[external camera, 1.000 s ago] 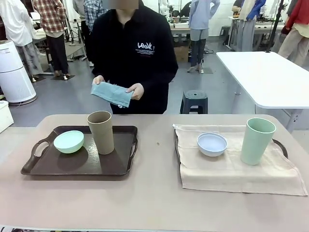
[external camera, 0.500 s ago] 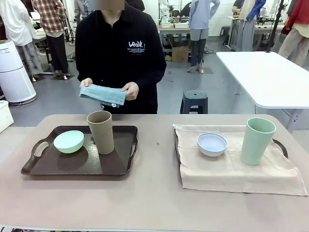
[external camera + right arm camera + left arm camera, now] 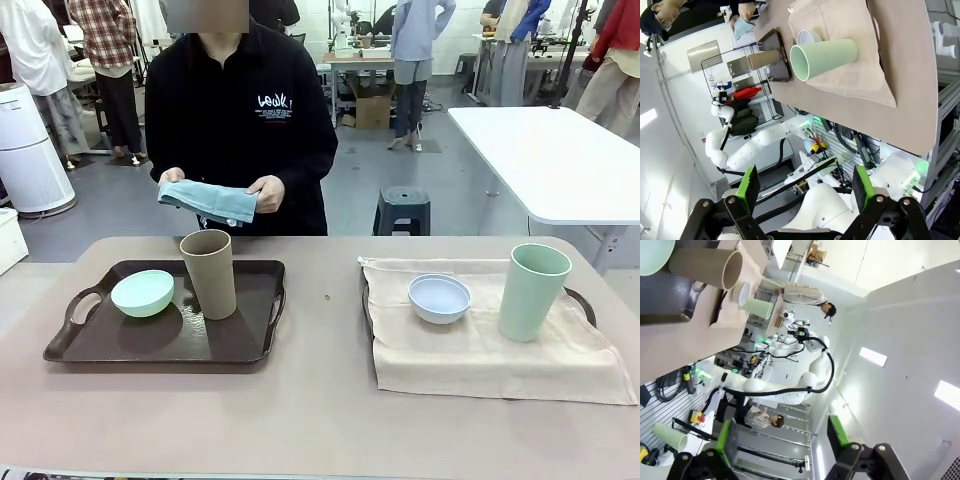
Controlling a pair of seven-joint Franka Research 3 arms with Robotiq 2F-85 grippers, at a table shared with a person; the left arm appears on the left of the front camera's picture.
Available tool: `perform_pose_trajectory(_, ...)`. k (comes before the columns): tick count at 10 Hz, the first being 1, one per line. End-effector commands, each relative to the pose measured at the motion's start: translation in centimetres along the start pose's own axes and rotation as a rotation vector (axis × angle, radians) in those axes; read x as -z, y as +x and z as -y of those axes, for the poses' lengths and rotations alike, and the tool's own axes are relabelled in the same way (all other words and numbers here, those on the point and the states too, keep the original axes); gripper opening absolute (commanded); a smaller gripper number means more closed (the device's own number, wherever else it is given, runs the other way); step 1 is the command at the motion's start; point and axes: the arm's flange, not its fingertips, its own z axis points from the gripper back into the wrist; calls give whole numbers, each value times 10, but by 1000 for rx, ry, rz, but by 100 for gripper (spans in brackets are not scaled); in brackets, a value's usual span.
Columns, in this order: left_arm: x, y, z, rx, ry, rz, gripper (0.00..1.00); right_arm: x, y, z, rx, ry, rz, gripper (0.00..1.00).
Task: Set up a tray with a mat and arrange the tableware.
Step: Pick up the Picnic Bowl and Reusable plastic cup from the Handle tray in front of the human's position and hold them in the air.
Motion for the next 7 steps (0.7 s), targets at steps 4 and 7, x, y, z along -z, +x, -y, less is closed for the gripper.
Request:
perform_pose_trajectory(4,0,0,0,0,0,0,98,4,-5,1,19,-23,2,97)
perform_pose_trajectory(7,0,0,0,0,0,0,98,4,-5,1,19,-23,2,97)
